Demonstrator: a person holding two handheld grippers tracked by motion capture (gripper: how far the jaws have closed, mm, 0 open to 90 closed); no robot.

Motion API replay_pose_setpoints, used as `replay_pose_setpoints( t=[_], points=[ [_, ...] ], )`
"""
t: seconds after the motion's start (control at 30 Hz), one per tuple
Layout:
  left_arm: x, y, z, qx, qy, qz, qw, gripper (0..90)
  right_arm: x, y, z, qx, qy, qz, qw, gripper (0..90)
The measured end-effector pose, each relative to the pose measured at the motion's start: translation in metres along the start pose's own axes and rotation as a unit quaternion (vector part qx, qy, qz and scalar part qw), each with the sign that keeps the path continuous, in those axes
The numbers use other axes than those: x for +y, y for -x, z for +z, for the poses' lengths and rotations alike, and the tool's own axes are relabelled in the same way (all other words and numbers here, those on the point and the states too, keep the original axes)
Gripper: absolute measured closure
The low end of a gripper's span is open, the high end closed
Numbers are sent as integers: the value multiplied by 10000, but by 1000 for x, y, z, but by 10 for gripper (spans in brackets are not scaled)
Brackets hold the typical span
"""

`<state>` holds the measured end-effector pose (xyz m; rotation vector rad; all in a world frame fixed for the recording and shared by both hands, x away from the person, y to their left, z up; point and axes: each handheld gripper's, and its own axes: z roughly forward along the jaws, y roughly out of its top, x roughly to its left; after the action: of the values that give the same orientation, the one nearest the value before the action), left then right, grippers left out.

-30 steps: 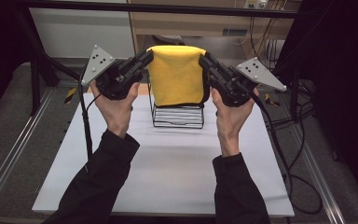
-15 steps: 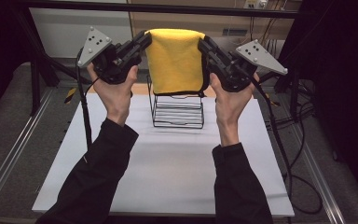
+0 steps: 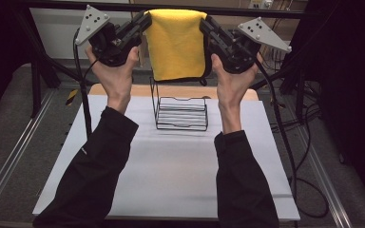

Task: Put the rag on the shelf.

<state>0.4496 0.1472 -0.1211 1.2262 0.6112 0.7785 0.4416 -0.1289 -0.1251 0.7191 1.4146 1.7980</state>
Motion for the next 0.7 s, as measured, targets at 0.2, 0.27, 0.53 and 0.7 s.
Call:
replay_pose_setpoints(
  t=[0.2, 0.27, 0.53, 0.7],
  points=[
    [4, -5, 11, 50, 16, 19, 10000, 824, 4, 8, 11, 13, 66, 31, 10000, 805],
    [4, -8, 15, 73, 14, 19, 10000, 824, 3, 11, 16, 11, 49, 54, 10000, 804],
    [2, -22, 32, 162, -34, -57, 9998, 824, 1, 21, 35, 26, 38, 40, 10000, 804],
    [-2, -28, 40, 231, -68, -52, 9997, 824, -2, 27, 45, -8, -33, 79, 10000, 804]
  ],
)
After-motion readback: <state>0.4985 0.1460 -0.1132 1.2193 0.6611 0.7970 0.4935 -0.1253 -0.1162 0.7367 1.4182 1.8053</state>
